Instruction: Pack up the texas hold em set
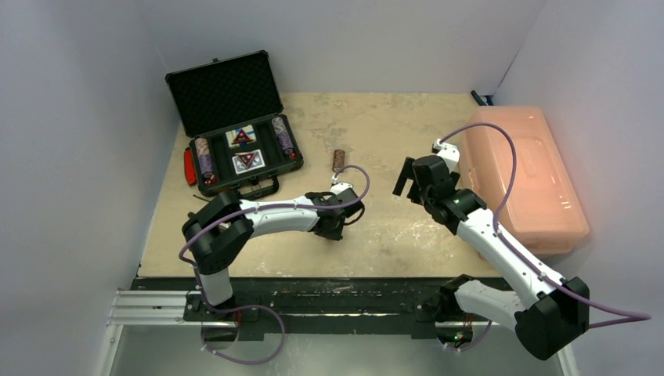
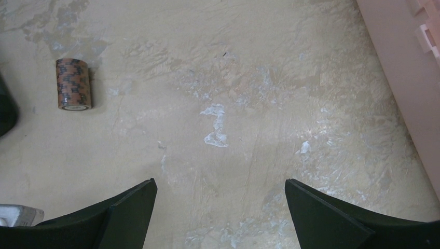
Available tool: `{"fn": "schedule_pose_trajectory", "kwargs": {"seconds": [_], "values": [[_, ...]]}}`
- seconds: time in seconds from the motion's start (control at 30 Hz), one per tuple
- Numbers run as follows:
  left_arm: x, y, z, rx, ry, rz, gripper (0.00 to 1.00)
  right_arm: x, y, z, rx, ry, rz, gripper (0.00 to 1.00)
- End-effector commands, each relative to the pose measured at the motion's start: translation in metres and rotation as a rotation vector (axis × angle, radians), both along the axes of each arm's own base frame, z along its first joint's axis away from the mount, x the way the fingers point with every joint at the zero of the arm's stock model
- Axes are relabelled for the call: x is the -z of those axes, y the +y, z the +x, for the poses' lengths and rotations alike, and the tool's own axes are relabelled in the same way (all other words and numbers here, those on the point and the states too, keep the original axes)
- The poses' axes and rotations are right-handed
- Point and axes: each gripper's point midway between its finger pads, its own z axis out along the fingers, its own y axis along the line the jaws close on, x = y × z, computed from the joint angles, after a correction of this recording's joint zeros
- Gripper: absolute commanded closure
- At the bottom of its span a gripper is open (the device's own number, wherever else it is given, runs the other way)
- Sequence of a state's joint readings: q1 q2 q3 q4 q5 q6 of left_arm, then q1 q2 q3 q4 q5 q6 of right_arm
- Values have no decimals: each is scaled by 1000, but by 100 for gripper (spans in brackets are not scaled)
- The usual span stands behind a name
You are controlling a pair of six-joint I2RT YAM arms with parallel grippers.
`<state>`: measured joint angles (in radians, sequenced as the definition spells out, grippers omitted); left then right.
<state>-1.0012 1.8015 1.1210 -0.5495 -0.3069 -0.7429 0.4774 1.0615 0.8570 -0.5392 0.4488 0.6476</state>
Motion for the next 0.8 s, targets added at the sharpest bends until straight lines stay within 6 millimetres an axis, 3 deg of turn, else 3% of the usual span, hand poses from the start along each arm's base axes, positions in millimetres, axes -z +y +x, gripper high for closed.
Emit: {"fn": "schedule_pose_trajectory", "kwargs": {"seconds": [0.0,0.1,0.13,0.43,0.77], "values": [[3,-2,0,-17,-1,-13,79,7,0,0,1,14,1,1],[2,-2,0,-20,0,-18,98,7,0,0,0,15,2,1],[2,-2,0,-21,-1,-22,100,7,0,0,0,15,2,1],[-13,-4,3,-22,-22,-36,100,6,1,-1,0,14,5,1],[-45,-22,5,-29,-35,-149,100,8,1,-1,-1,20,4,1]]}}
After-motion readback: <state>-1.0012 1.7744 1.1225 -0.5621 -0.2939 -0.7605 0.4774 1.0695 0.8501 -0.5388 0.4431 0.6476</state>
